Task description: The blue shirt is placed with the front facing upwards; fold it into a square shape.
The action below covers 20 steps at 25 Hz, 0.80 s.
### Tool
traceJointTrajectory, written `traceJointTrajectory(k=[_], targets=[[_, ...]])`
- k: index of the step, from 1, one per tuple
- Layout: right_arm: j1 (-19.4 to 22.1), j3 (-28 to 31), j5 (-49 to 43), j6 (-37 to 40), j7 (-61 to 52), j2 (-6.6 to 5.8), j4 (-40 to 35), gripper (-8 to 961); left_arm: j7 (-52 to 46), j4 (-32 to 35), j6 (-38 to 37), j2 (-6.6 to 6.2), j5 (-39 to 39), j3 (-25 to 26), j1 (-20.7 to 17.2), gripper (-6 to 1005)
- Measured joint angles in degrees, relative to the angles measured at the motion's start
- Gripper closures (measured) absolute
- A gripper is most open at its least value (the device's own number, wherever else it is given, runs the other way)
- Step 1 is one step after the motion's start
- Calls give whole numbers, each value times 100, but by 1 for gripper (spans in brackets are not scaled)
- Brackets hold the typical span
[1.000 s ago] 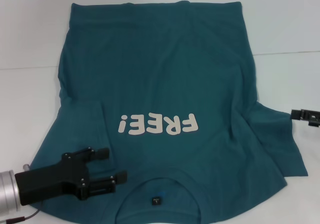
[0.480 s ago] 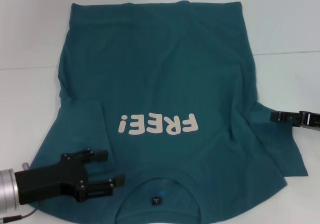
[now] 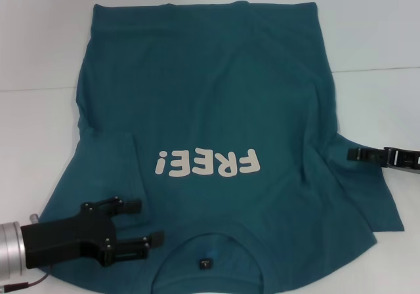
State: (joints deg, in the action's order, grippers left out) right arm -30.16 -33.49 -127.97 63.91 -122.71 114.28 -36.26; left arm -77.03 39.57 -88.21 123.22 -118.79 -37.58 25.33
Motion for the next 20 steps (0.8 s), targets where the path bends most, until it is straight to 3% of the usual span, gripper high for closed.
traceJointTrajectory(k=[11,20], targets=[[-25,-131,0,-202,-25,75,0,48,-18,-3,14,0,-73,-4,16,122],[-4,-127,1,-208,-41,56,-4,451,-34,4,15,-8,-74,-4,44,122]])
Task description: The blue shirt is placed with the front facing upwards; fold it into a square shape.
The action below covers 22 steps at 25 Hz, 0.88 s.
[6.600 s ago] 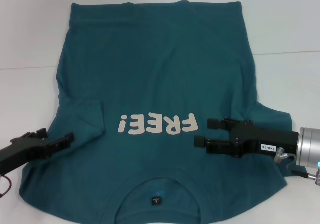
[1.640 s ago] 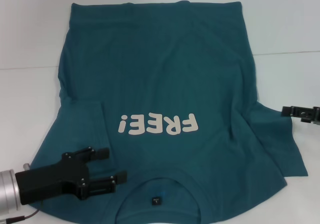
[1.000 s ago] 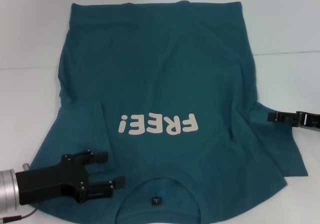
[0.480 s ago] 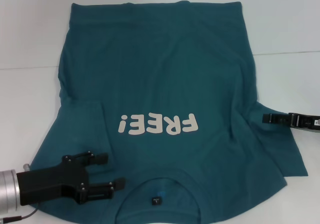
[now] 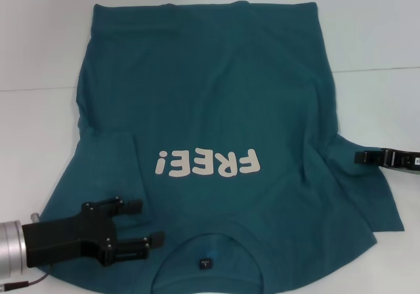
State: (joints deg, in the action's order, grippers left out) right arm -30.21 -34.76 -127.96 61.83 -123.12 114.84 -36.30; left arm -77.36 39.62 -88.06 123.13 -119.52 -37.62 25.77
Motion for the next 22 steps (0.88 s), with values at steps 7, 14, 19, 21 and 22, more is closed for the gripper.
traceJointTrajectory(k=[7,14,19,21,22], targets=[[38,50,0,3,-10,-25,-3,718,-9,2,0,0,0,0,33,121],[92,80,16,2,-10,-41,-47,907,-21,-19,0,0,2,0,51,121],[167,261,34,-40,-6,-51,-71,941,-24,-38,0,11,19,9,51,121],[209,348,35,-52,1,-78,-73,943,-24,-41,0,19,18,14,51,121],[234,394,35,-58,3,-97,-77,943,-24,-42,0,22,18,16,51,122]])
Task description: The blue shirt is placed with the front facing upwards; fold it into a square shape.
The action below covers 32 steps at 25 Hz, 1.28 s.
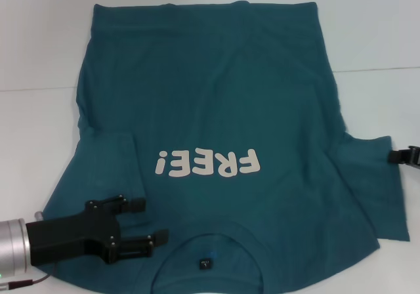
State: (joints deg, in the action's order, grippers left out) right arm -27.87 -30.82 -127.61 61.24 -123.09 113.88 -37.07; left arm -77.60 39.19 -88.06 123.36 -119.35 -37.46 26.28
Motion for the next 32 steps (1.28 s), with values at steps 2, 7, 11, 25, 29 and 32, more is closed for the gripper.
traceJointTrajectory(k=[2,7,11,25,29,32], targets=[[33,62,1,-2,0,-28,-6,943,0,0,0,7,-1,10,0,122],[86,123,1,-4,20,-118,-11,944,0,-9,2,18,-3,8,0,122],[92,128,0,-6,39,-189,-67,944,-4,-14,5,26,-3,-5,0,122],[-116,90,-8,27,41,-257,-466,943,-137,-73,9,31,4,-12,-1,122],[-195,88,-8,53,23,-260,-608,944,-140,-73,9,31,9,2,0,122],[-274,74,-11,72,12,-261,-624,944,-141,-73,9,31,22,6,0,121]])
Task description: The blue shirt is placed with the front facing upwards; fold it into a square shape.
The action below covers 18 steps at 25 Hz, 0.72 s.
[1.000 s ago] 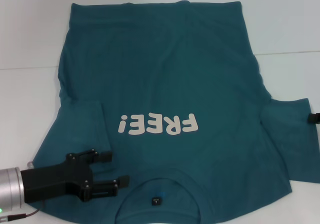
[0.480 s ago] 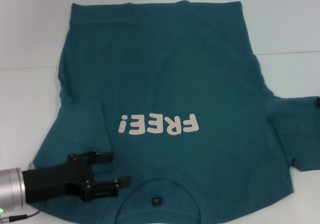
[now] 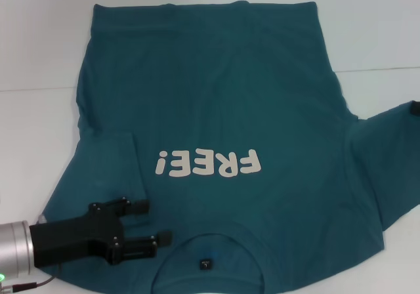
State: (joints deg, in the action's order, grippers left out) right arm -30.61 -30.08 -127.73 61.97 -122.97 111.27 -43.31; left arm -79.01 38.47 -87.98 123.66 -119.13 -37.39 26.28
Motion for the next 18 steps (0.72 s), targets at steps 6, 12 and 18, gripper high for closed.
traceJointTrajectory(k=[6,12,18], targets=[[-113,-35,-15,57,27,51,-2,944,-6,3,5,8,11,9,1,121],[-149,-77,-5,389,58,141,-42,943,-27,3,10,9,14,28,28,121],[-383,-382,2,592,122,339,-107,943,-145,3,103,9,15,13,71,122]])
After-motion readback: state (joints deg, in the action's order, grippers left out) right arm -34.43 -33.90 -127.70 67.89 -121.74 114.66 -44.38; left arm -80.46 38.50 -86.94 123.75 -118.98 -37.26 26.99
